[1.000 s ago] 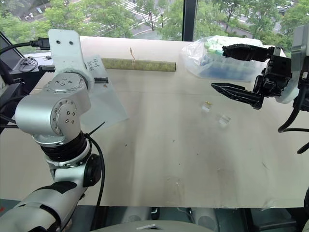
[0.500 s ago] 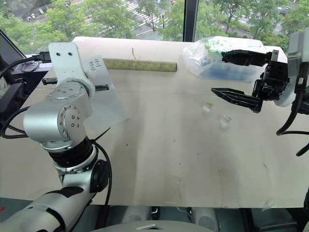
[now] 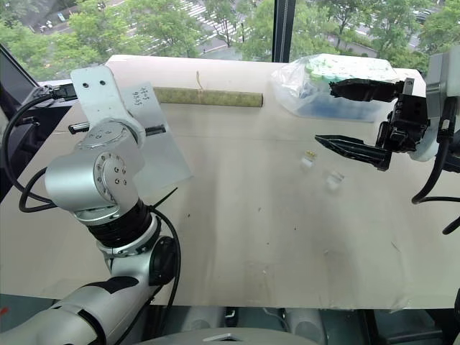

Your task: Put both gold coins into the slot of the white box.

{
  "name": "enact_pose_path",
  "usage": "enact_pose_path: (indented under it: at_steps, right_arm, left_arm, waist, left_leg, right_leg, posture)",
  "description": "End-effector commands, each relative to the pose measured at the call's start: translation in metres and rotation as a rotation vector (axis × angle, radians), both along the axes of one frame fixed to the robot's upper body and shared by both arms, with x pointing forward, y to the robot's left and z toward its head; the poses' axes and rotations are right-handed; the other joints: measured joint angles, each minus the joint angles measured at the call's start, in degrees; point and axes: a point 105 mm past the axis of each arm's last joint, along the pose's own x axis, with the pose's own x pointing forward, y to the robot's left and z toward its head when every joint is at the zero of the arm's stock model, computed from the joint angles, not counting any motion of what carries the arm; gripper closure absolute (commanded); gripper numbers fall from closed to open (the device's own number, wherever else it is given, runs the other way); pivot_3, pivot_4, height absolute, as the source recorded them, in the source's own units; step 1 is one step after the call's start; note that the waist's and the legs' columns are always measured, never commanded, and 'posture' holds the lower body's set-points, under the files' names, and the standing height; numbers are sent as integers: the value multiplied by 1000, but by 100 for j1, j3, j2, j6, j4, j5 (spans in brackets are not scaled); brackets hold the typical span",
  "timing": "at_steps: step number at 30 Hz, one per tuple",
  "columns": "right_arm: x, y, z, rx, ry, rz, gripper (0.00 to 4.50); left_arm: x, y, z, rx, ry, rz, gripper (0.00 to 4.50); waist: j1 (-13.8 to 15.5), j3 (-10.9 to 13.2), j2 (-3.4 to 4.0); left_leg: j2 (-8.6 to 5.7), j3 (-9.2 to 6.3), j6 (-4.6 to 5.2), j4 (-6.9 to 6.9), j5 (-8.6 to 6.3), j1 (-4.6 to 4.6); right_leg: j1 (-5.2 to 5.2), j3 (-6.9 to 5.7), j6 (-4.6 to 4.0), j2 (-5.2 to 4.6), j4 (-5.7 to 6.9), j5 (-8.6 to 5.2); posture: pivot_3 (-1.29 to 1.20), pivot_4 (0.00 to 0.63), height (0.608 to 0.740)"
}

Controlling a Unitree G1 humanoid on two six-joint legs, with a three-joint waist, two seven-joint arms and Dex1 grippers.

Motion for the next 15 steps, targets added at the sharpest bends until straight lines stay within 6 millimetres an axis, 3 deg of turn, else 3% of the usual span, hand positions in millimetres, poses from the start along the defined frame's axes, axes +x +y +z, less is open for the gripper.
enact_pose_path:
  at_steps: [1, 15]
  right_arm:
    - [-5, -2, 7, -15, -43, 3, 90]
    - [-6, 0, 1, -38, -35, 1, 90]
  left_arm:
    - [1, 3, -8, -36, 43, 24, 4500]
    - [8, 4, -10, -78, 69, 10, 4500]
  waist:
    - [0, 0, 0]
    - [1, -4, 6]
  left_leg:
    - [0, 0, 0, 0, 0, 0]
    - [-1, -2, 0, 0, 0, 2]
  right_leg:
    - [0, 0, 0, 0, 0, 0]
    - [0, -1, 19, 1, 1, 11]
  posture:
    - [0, 150, 740]
    - [0, 150, 740]
